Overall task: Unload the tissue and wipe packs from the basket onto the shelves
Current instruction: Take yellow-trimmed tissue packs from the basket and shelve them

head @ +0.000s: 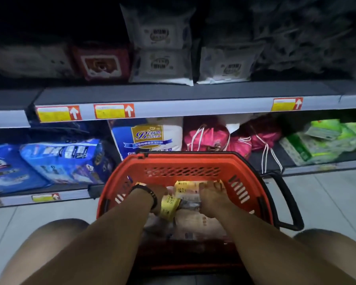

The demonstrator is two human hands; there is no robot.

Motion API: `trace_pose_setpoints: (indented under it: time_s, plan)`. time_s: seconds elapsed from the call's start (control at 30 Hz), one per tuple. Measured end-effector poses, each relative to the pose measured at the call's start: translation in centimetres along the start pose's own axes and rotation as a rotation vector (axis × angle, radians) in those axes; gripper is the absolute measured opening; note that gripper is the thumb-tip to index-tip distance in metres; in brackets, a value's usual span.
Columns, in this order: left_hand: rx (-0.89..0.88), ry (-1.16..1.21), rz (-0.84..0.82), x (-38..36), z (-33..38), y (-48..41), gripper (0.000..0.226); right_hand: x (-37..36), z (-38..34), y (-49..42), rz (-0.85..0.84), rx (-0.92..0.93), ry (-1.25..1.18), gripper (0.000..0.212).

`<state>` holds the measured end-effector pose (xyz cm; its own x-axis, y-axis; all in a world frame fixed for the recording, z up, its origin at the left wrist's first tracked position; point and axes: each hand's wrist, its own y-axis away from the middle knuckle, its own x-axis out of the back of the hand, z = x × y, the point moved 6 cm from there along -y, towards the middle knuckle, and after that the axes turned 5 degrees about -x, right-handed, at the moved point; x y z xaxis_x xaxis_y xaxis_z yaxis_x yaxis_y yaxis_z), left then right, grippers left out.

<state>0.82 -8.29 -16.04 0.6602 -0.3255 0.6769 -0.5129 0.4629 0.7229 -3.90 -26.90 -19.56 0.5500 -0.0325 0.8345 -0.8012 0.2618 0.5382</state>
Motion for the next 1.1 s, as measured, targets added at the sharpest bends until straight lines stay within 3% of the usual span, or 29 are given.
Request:
trace_pose_setpoints:
  time_s: [0.13, 0.33, 0.6, 0.8, 0.97, 1.1]
  plan:
    - [0.106, -0.113, 0.149, -0.4, -2.4, -2.3, 0.071, -0.8, -0.5, -1.7, 0.008, 0.012, 0.013, 0.098]
    - [0.15, -0.224, 0.117, -2.1, -1.6, -5.2, 0.062, 0.5, -0.1, -3.5, 0.027, -0.029, 0.011, 0.096]
    - [0.194, -0.332, 0.093, -1.1, -2.5, -4.2, 0.08, 1.8, 0.3, -3.0, -0.086, -0.031, -0.168, 0.102]
    - [0.128, -0.116, 0.066, -1.3, -2.4, -0.6, 0.092, 3.3, 1.3, -0.1, -0.202, -0.008, -0.508, 0.062]
    - [0.096, -0.106, 0.118, 1.4, -1.2, 3.4, 0.069, 6.5, 2.8, 3.9, -0.197, 0.027, -0.847, 0.061]
    - [0.029, 0.108, 0.231, 5.2, -0.9, 7.5, 0.067, 10.1, 4.2, 6.7, -0.155, 0.071, -1.208, 0.08]
